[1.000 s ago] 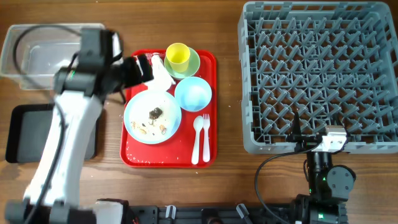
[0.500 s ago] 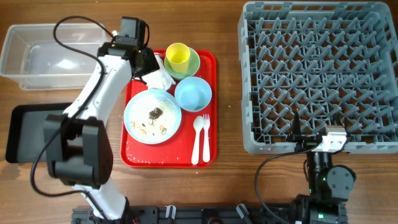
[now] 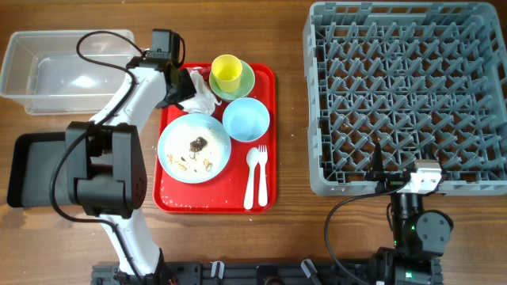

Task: Sort waste into correct bins and load items into the dishwasher rack
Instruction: 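Reach the left gripper to the white napkin on the red tray and grasp it, then carry the napkin left and drop it into the clear plastic bin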

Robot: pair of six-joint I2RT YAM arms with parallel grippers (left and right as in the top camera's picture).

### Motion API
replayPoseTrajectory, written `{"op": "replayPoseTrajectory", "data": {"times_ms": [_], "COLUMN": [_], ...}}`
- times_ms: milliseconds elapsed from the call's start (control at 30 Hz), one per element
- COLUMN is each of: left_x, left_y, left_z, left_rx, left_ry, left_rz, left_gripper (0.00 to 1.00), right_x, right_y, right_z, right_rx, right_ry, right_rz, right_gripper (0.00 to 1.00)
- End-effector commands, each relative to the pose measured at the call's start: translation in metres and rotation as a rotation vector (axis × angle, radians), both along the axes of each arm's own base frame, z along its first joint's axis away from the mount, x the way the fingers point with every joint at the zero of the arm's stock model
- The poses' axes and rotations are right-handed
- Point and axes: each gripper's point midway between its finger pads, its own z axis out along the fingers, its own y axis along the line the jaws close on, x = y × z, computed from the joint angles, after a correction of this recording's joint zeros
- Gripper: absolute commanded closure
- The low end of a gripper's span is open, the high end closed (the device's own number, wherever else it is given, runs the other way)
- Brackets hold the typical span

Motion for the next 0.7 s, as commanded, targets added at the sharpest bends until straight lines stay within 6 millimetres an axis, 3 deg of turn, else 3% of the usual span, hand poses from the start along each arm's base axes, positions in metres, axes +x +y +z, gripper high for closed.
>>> {"op": "replayPoseTrajectory", "data": {"times_ms": [0,67,133,333,467,500,533,667], "left_x": [0.002,0.0,-0.006,-0.013,-0.009,-0.008,-0.009,-0.014], "left_y": [-0.013,-0.012,-0.011,-0.009,-0.009,-0.009,-0.01,-0.028], "left_z": [-0.001,-0.002,-0.003,-0.016,-0.014,-0.014,-0.014,0.004], "left_rx": [-0.069,-0.068,-0.065,-0.053,-0.055,-0.056,-0.06,-0.163], "left_ry": [0.006,0.013,0.039,0.054,0.033,0.033,0.036,0.029], "left_rz": [-0.028,-0.028,-0.027,-0.023,-0.023,-0.023,-0.024,-0.058], "left_gripper": [0.63,0.62,0.49,0.48,0.7,0.89,0.96,0.96], "right_x": [0.0,0.0,0.0,0.0,0.0,0.0,0.0,0.0], "right_y": [-0.001,-0.001,-0.001,-0.001,-0.001,-0.001,-0.001,-0.001], "right_z": [0.001,0.001,0.001,0.001,0.001,0.001,0.001,0.001], "right_rx": [-0.01,-0.01,-0.011,-0.011,-0.01,-0.01,-0.01,-0.01], "right_ry": [-0.004,-0.004,-0.004,-0.004,-0.004,-0.004,-0.004,-0.004], "right_rz": [-0.006,-0.006,-0.006,-0.006,-0.006,-0.006,-0.006,-0.006], "right_gripper": [0.0,0.0,0.0,0.0,0.0,0.0,0.0,0.0]}}
